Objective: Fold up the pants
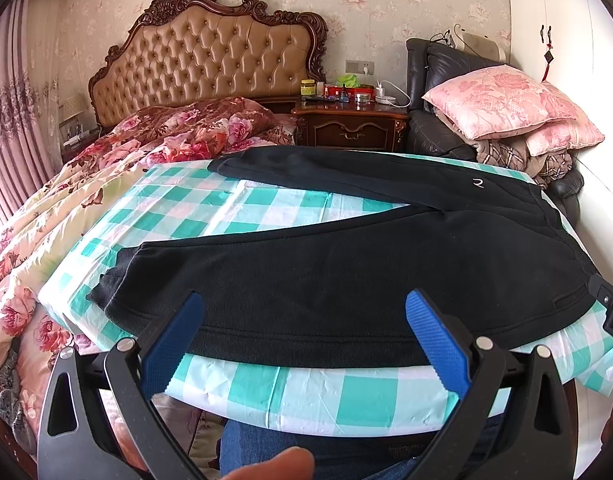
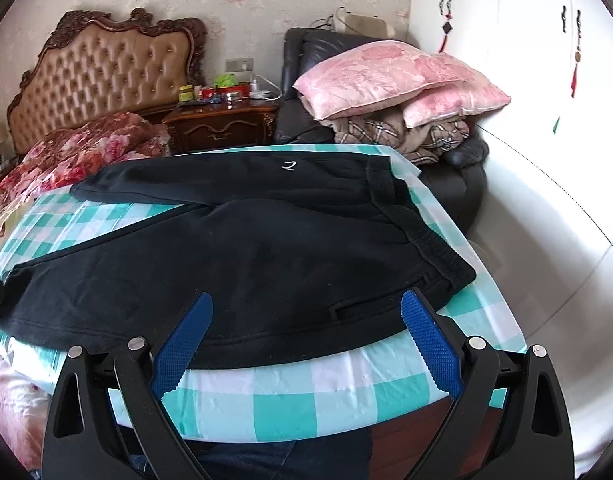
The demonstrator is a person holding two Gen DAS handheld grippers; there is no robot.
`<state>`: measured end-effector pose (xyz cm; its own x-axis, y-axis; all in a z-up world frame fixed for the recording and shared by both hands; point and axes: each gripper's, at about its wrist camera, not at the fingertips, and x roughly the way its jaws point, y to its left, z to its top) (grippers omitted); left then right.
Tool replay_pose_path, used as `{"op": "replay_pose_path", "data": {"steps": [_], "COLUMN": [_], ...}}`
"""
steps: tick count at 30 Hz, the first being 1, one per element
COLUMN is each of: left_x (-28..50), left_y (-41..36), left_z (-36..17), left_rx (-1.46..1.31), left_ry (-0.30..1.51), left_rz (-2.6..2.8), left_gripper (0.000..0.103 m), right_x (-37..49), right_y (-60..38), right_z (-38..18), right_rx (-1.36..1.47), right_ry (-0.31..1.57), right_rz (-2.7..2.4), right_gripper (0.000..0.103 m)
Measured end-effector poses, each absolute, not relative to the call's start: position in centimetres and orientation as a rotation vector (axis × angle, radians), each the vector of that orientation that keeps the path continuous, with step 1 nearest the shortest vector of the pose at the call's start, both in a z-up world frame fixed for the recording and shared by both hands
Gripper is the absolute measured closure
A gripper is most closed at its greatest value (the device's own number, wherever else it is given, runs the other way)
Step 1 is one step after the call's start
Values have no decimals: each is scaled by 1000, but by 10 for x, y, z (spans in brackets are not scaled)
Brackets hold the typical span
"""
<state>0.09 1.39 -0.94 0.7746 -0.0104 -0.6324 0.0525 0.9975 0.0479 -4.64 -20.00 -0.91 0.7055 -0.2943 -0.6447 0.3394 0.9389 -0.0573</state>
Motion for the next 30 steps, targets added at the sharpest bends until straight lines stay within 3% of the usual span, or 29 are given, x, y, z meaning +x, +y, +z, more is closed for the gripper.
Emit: {"op": "replay_pose_path", "data": {"steps": [30], "left_x": [1], "left_y": [15], "left_z": [-13], "left_rx": [61], "left_ry": [690], "left_rz": [-36], "left_gripper": [2], "right_x": [-46], "right_y": [-196], "right_z": [-15], "right_rx": [66], "right_ry": [720], "right_rz": [-336], "right_gripper": [11]}}
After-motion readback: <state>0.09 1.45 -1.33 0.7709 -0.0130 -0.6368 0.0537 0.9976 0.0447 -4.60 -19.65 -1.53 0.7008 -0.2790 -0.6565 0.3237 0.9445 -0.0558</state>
